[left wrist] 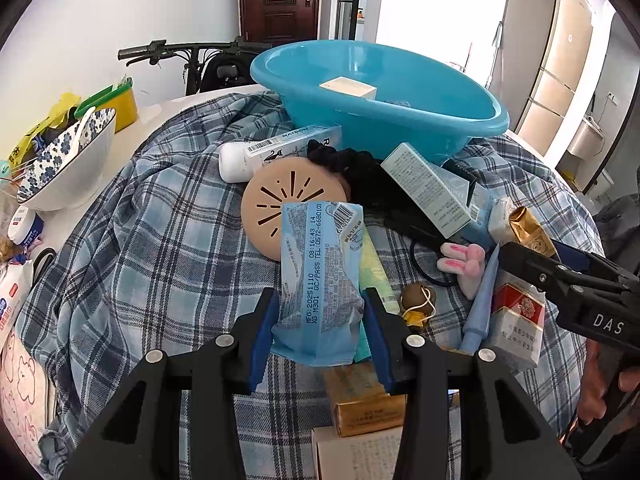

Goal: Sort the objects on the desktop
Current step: 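Lift the light-blue packet with the left tool while the right tool lifts the gold-blue box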

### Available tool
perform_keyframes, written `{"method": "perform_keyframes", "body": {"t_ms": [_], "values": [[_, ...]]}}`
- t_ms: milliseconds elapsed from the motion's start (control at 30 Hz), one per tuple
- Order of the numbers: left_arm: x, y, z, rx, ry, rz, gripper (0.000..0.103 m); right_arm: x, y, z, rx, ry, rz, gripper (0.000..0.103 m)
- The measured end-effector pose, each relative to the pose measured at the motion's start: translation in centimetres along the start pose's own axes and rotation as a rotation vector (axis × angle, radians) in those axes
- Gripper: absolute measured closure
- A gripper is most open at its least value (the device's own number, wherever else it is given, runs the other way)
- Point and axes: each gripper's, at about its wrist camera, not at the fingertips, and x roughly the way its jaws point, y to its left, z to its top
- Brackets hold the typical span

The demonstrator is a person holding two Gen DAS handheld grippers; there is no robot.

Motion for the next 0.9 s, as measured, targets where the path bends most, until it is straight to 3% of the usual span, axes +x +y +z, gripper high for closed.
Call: {"method": "perform_keyframes", "body": {"t_ms": [900], "values": [[0.08,-0.23,-0.05,0.011,0.006,0.002,0.058,0.37,-0.27,-0.04,-0.003,0.007,-0.01,0.016]]}}
